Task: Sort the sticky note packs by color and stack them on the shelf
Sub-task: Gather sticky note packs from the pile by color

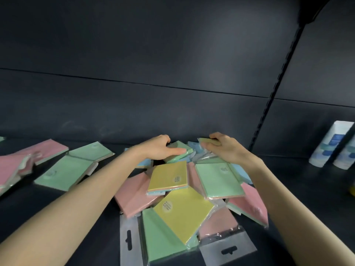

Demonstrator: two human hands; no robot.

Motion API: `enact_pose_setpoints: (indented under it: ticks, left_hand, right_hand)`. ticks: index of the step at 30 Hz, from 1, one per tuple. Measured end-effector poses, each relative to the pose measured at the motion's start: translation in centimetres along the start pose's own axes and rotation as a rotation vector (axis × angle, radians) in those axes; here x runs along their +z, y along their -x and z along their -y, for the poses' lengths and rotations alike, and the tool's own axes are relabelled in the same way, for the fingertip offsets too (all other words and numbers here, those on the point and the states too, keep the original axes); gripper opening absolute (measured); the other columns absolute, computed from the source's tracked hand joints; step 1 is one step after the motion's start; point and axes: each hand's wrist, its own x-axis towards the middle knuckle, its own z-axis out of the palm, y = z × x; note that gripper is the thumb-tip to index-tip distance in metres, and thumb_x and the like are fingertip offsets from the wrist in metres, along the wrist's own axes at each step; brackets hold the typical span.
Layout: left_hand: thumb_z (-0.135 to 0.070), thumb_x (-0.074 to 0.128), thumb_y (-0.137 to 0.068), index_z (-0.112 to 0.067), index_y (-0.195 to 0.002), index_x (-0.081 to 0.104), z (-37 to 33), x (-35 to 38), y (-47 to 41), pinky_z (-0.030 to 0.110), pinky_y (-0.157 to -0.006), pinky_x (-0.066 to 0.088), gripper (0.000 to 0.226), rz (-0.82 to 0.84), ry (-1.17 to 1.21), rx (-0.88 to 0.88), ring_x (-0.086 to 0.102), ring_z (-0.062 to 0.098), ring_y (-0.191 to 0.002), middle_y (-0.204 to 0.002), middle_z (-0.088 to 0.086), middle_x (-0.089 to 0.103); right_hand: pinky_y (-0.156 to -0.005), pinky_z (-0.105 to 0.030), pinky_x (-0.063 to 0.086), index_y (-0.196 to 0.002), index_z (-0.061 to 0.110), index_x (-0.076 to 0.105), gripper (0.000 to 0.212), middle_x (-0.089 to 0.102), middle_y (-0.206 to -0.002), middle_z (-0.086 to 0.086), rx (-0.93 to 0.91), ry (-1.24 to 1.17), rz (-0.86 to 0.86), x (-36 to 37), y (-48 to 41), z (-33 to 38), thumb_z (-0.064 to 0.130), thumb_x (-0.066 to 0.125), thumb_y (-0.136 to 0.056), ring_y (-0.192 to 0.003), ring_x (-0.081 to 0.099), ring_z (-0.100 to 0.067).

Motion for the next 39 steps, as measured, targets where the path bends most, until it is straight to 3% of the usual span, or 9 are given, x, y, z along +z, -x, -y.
enact_pose_setpoints:
  ticks: [4, 6, 10, 19, 24, 29, 31, 34, 39]
  left_hand:
    - [-0.061, 0.074, -0.066, -0.009, -0.104, 0.06, 0.3, 0.4, -0.7, 0.029, -0.078, 0.045, 0.066, -0.021, 0.156, -0.047, 0.06, 0.014, -0.088, -0.098, -0.001, 0.064]
    - [-0.055, 0.08, -0.063, -0.007, -0.095, 0.065, 0.4, 0.5, -0.7, 0.028, -0.073, 0.046, 0.06, -0.048, 0.253, -0.055, 0.063, 0.015, -0.081, -0.091, 0.0, 0.069]
    - [-0.05, 0.083, -0.061, -0.018, -0.103, 0.052, 0.0, 0.4, -0.3, 0.026, -0.071, 0.045, 0.061, -0.076, 0.297, -0.059, 0.06, 0.01, -0.086, -0.098, -0.004, 0.063]
    - [-0.048, 0.081, -0.065, -0.021, -0.107, 0.044, -0.9, -0.3, 0.4, 0.027, -0.072, 0.046, 0.063, -0.013, 0.242, -0.01, 0.058, 0.009, -0.085, -0.102, -0.002, 0.06]
    - [-0.028, 0.086, -0.065, -0.016, -0.11, 0.049, -0.6, -0.7, 0.1, 0.034, -0.08, 0.051, 0.059, 0.043, 0.373, -0.037, 0.063, 0.015, -0.083, -0.098, 0.003, 0.065]
    - [-0.032, 0.088, -0.06, -0.014, -0.105, 0.053, -0.5, -0.1, 0.0, 0.031, -0.075, 0.049, 0.06, 0.045, 0.414, -0.08, 0.063, 0.016, -0.08, -0.092, 0.003, 0.067]
    - [-0.03, 0.088, -0.06, -0.015, -0.103, 0.052, -0.5, -0.1, 0.1, 0.028, -0.069, 0.049, 0.057, 0.049, 0.432, -0.081, 0.063, 0.015, -0.078, -0.091, 0.003, 0.068]
    - [-0.021, 0.088, -0.061, -0.012, -0.104, 0.053, -0.5, -0.2, 0.1, 0.025, -0.066, 0.049, 0.056, 0.039, 0.505, -0.086, 0.064, 0.015, -0.077, -0.09, 0.004, 0.068]
    - [-0.014, 0.089, -0.057, -0.011, -0.1, 0.054, -0.1, -0.2, 0.2, 0.033, -0.08, 0.051, 0.056, 0.022, 0.563, -0.098, 0.064, 0.02, -0.086, -0.095, 0.009, 0.069]
  right_hand:
    - [-0.1, -0.036, 0.041, -0.121, 0.026, 0.057, 0.058, 0.058, -0.119, -0.002, -0.004, -0.05, -0.004, 0.7, 0.0, -0.9, 0.064, 0.052, -0.077, -0.116, 0.052, -0.024]
    - [-0.092, -0.029, 0.042, -0.118, 0.024, 0.059, 0.05, 0.058, -0.117, -0.001, -0.006, -0.118, -0.024, 0.6, 0.0, -1.2, 0.055, 0.061, -0.079, -0.111, 0.054, -0.02]
    - [-0.081, -0.022, 0.037, -0.119, 0.018, 0.058, 0.051, 0.059, -0.115, 0.003, -0.004, -0.274, -0.099, 0.4, 0.0, -1.5, 0.036, 0.077, -0.075, -0.106, 0.054, -0.016]
    - [-0.093, -0.023, 0.036, -0.135, 0.024, 0.042, 0.088, 0.046, -0.133, -0.002, -0.032, -0.347, -0.16, 0.7, -0.2, -1.5, 0.034, 0.087, -0.06, -0.114, 0.046, -0.014]
    - [-0.092, -0.024, 0.036, -0.136, 0.02, 0.044, 0.074, 0.049, -0.134, 0.004, -0.025, -0.319, -0.075, 0.9, 0.1, -1.4, 0.039, 0.078, -0.073, -0.122, 0.046, -0.016]
    - [-0.114, -0.043, 0.025, -0.123, 0.024, 0.058, 0.048, 0.034, -0.147, 0.007, -0.065, -0.171, -0.101, 0.5, 0.4, -0.5, 0.044, 0.068, -0.08, -0.138, 0.027, -0.02]
    - [-0.112, -0.039, 0.028, -0.115, 0.024, 0.063, 0.037, 0.04, -0.142, 0.007, -0.135, -0.204, -0.122, 0.3, 0.6, 0.2, 0.039, 0.068, -0.082, -0.133, 0.036, -0.017]
    - [-0.1, -0.03, 0.043, -0.111, 0.021, 0.065, 0.029, 0.063, -0.118, 0.004, -0.19, -0.263, -0.009, 0.5, 1.0, 1.4, 0.029, 0.069, -0.084, -0.111, 0.057, -0.01]
    - [-0.103, -0.033, 0.043, -0.119, 0.018, 0.062, 0.034, 0.065, -0.115, 0.002, -0.171, -0.195, 0.05, 1.0, 0.9, 1.7, 0.024, 0.066, -0.086, -0.111, 0.059, -0.012]
